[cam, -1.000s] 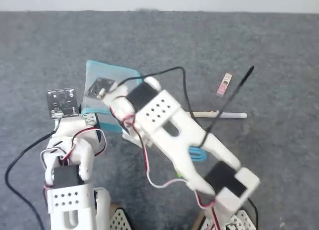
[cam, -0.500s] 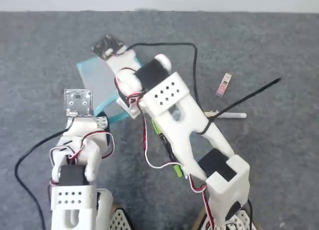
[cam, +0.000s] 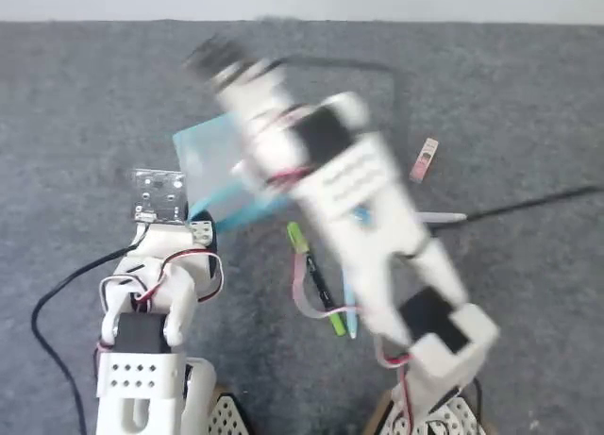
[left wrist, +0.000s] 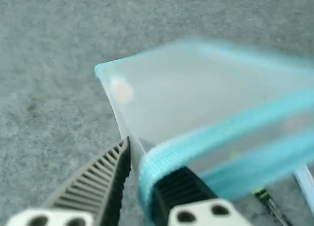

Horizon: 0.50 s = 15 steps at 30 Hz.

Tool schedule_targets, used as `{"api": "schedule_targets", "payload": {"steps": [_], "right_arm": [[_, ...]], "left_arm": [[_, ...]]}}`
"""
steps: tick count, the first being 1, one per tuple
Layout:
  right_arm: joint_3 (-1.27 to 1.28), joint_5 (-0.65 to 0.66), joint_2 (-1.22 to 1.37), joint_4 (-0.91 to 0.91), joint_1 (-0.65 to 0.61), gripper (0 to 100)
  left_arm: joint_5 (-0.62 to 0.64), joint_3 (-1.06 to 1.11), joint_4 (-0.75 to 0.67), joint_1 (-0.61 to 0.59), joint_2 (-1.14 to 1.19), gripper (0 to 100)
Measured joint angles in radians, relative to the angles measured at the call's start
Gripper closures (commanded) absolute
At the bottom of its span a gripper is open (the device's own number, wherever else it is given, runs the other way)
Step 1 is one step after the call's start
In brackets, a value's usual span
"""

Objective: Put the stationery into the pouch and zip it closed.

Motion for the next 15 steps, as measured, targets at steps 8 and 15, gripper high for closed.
{"api": "schedule_targets", "payload": {"steps": [8, 15], "right_arm": [[0.226, 0.041, -0.173, 0.0, 0.281, 71.0], [0.571, 0.135, -0.161, -0.112, 0.529, 71.0]], "left_arm": [[-0.006, 0.0, 0.0, 0.003, 0.0, 99], [-0.006, 0.0, 0.0, -0.044, 0.0, 99]]}}
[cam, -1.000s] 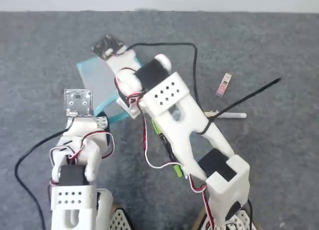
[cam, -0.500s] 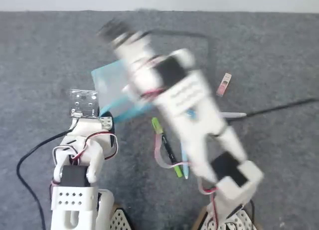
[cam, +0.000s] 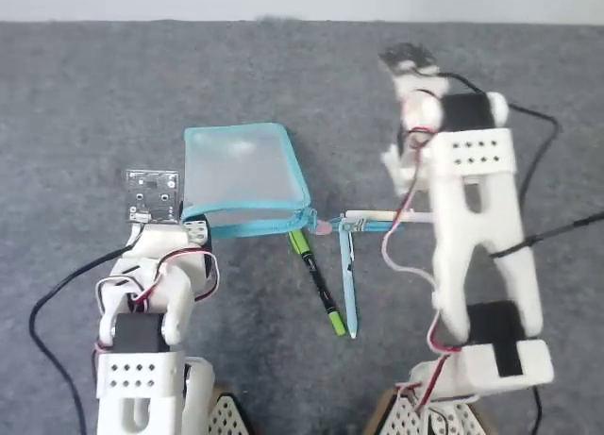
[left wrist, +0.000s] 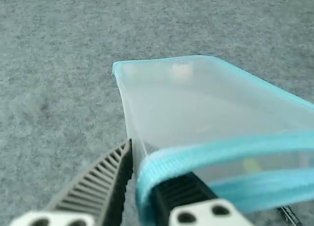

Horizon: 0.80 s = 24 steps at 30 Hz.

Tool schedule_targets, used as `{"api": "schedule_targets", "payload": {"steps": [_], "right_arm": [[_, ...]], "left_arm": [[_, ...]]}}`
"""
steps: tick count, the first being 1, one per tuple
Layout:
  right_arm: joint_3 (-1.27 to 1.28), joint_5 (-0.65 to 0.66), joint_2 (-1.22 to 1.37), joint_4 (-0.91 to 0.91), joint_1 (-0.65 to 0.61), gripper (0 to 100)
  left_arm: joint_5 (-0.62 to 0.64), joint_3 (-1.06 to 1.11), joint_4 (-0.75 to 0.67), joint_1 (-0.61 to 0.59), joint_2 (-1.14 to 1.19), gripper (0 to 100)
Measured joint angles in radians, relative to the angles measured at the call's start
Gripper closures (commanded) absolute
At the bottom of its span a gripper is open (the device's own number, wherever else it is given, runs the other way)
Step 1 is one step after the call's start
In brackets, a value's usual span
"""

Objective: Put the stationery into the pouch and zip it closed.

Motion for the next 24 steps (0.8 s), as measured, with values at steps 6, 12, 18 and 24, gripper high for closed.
{"api": "schedule_targets", "payload": {"steps": [6, 12, 18, 24], "right_arm": [[0.075, 0.293, 0.169, -0.087, 0.137, 71.0], [0.075, 0.565, 0.319, -0.14, 0.172, 71.0], [0.074, 0.953, 0.411, -0.176, 0.178, 72.7], [0.048, 1.073, 0.519, -0.192, 0.207, 96.9]], "left_arm": [[0.0, 0.0, 0.0, -0.008, 0.002, 99], [0.0, 0.0, 0.0, -0.008, 0.002, 99], [0.0, 0.0, 0.0, -0.008, 0.002, 99], [0.0, 0.0, 0.0, -0.008, 0.002, 99]]}}
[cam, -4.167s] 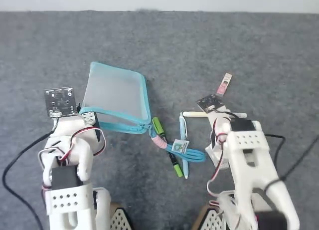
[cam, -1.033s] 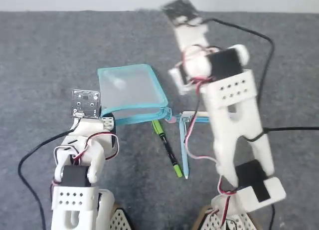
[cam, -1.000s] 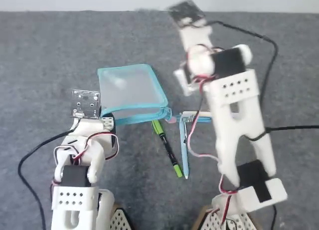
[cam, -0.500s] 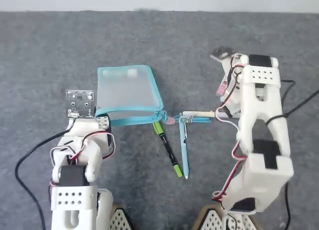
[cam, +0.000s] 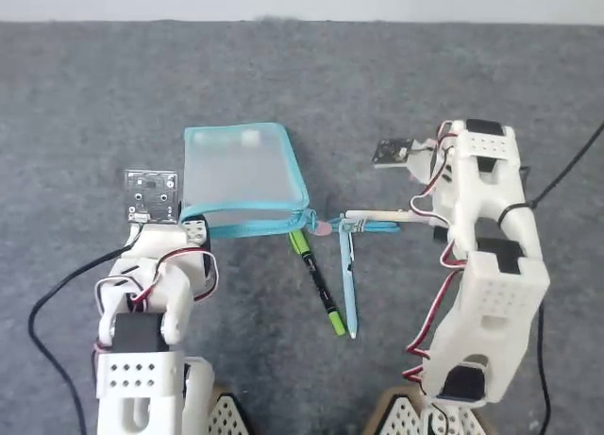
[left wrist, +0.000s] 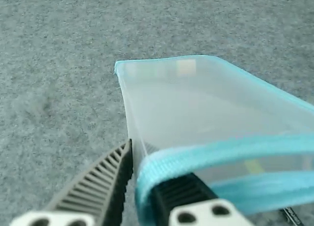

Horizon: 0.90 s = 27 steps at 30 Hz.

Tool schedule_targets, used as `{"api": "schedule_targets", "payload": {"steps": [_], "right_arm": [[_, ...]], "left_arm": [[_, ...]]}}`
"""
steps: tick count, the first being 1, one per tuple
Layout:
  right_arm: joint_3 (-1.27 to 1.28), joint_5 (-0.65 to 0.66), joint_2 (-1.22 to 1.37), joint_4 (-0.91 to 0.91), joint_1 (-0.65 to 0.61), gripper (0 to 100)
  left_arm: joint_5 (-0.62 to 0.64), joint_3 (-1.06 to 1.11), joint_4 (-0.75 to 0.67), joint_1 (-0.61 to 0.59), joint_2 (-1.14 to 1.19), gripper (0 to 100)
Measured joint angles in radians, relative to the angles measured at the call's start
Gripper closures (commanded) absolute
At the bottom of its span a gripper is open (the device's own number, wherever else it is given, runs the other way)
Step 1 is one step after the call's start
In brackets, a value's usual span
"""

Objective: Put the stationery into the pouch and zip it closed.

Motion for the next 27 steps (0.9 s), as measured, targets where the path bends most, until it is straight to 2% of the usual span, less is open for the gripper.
{"api": "schedule_targets", "payload": {"steps": [1, 3, 6, 10, 15, 18, 20, 24, 27], "right_arm": [[-0.017, 0.0, 0.014, -0.008, 0.002, 99.8], [-0.048, -0.028, 0.038, -0.028, 0.003, 96.6], [-0.115, -0.157, 0.095, -0.031, 0.003, 99.6], [-0.186, -0.4, 0.127, 0.002, 0.003, 99.2], [-0.265, -0.796, 0.15, 0.087, -0.003, 99.2], [-0.299, -0.956, 0.155, 0.103, -0.005, 99.2], [-0.313, -0.999, 0.155, 0.106, 0.0, 97.3], [-0.316, -1.008, 0.155, 0.106, -0.002, 85.5], [-0.316, -1.008, 0.155, 0.112, -0.003, 90.2]], "left_arm": [[0.0, 0.0, 0.0, 0.0, 0.0, 99], [0.0, 0.0, 0.0, 0.0, 0.0, 99], [0.0, 0.0, 0.0, 0.0, 0.0, 99], [0.0, 0.0, 0.0, 0.0, 0.0, 99], [0.0, 0.0, 0.0, 0.0, 0.0, 99], [0.0, 0.0, 0.0, 0.0, 0.0, 99], [0.0, 0.0, 0.0, 0.0, 0.0, 99], [0.0, 0.0, 0.0, 0.0, 0.0, 99], [0.0, 0.0, 0.0, 0.0, 0.0, 99]]}}
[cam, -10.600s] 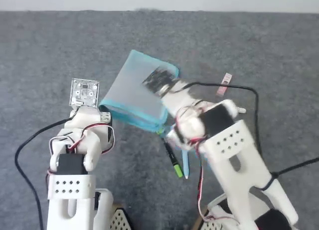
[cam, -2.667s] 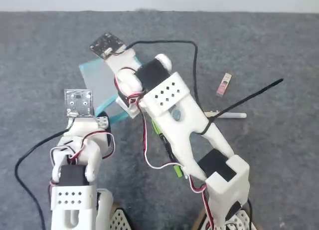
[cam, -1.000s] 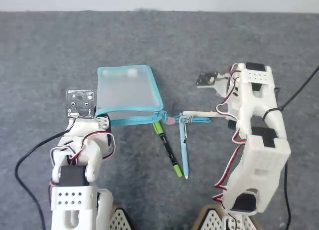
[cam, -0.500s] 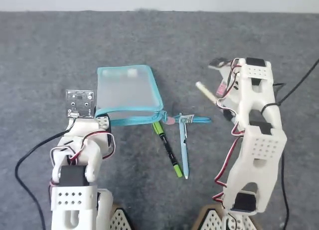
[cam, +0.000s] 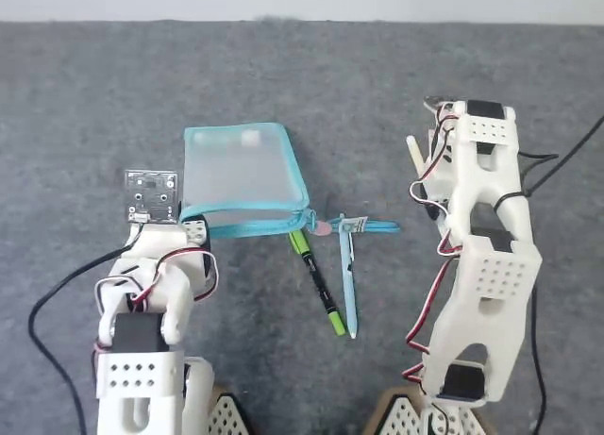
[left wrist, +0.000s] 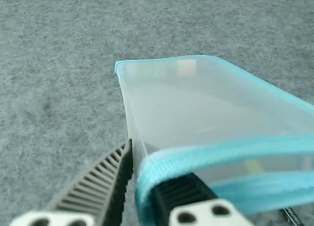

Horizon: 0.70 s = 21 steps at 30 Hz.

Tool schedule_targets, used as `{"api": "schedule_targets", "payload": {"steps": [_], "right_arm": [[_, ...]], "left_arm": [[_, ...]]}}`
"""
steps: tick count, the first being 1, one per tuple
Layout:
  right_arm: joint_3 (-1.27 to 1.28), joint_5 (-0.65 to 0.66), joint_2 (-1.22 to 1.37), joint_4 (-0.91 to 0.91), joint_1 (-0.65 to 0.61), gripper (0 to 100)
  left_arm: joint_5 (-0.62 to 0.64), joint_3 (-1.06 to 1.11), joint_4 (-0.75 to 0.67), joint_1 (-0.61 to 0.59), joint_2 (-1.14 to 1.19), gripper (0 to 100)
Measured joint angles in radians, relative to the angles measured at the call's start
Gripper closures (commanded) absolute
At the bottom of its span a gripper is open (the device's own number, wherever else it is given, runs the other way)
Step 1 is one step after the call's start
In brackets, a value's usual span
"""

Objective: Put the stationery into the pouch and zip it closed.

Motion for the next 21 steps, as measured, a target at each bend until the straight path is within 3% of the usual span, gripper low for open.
{"api": "schedule_targets", "payload": {"steps": [15, 17, 19, 21], "right_arm": [[0.08, 0.138, -0.009, -0.028, 0.002, 86.7], [0.112, 0.143, -0.015, -0.058, 0.003, 89.8], [0.129, 0.143, -0.025, -0.074, 0.005, 99.2], [0.133, 0.144, -0.031, -0.078, 0.005, 97.9]], "left_arm": [[0.0, 0.0, 0.0, 0.0, 0.0, 99], [0.0, 0.0, 0.0, 0.0, 0.0, 99], [0.0, 0.0, 0.0, 0.0, 0.0, 99], [0.0, 0.0, 0.0, 0.0, 0.0, 99]]}}
